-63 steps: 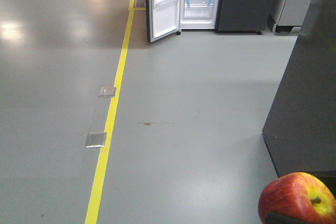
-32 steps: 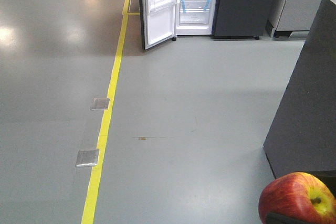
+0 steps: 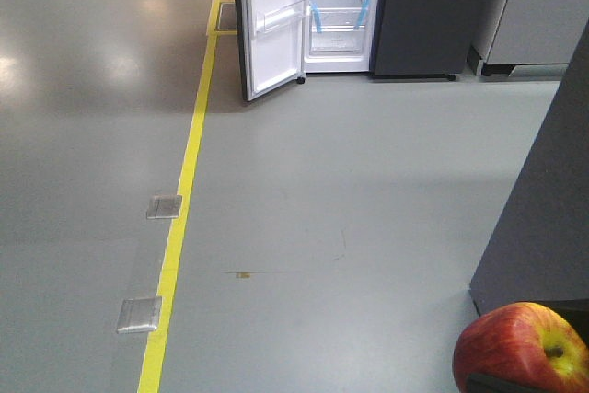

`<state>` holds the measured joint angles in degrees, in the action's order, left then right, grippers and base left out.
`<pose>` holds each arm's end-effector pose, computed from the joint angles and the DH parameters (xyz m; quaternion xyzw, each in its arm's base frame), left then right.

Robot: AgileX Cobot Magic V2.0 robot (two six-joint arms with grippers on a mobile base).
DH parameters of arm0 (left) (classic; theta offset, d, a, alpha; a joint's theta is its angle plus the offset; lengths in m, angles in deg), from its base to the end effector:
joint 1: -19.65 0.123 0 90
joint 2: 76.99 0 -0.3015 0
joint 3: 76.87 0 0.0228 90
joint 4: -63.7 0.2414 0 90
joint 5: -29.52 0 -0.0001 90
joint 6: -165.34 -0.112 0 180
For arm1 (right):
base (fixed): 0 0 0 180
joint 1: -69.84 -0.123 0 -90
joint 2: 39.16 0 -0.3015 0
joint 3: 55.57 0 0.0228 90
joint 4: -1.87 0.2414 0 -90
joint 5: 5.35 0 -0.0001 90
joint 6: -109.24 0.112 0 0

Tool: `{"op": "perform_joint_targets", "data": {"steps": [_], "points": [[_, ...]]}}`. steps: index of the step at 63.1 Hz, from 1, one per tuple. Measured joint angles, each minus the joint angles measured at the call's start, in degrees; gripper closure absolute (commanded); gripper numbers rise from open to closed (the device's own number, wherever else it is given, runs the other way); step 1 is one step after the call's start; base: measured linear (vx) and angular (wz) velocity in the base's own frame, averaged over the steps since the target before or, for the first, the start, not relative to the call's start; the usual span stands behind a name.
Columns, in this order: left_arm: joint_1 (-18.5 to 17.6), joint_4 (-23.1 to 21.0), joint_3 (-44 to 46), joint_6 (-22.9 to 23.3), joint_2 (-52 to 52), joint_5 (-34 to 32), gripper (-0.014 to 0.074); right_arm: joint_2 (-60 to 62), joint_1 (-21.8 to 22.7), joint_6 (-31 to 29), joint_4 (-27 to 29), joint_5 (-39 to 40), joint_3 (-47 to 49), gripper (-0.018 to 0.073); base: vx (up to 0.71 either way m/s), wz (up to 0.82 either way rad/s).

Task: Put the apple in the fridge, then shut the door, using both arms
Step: 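Drive forward along the yellow floor line toward the refrigerator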

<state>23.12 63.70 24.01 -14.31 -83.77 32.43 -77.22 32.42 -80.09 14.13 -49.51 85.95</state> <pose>0.0516 0.0031 0.2008 -0.0233 0.6993 0.0194 0.7141 0.0597 0.0666 0.3317 -0.3155 0.8050 0.2189 0.4523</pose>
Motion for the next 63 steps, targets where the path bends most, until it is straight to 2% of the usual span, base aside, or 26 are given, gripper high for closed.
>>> {"op": "perform_joint_targets", "data": {"steps": [63], "points": [[0.0,0.0,0.0,0.0,0.0,0.0,0.0603,0.0,0.0,0.0,0.0,0.0,0.0,0.0198,0.27,0.04]]}}
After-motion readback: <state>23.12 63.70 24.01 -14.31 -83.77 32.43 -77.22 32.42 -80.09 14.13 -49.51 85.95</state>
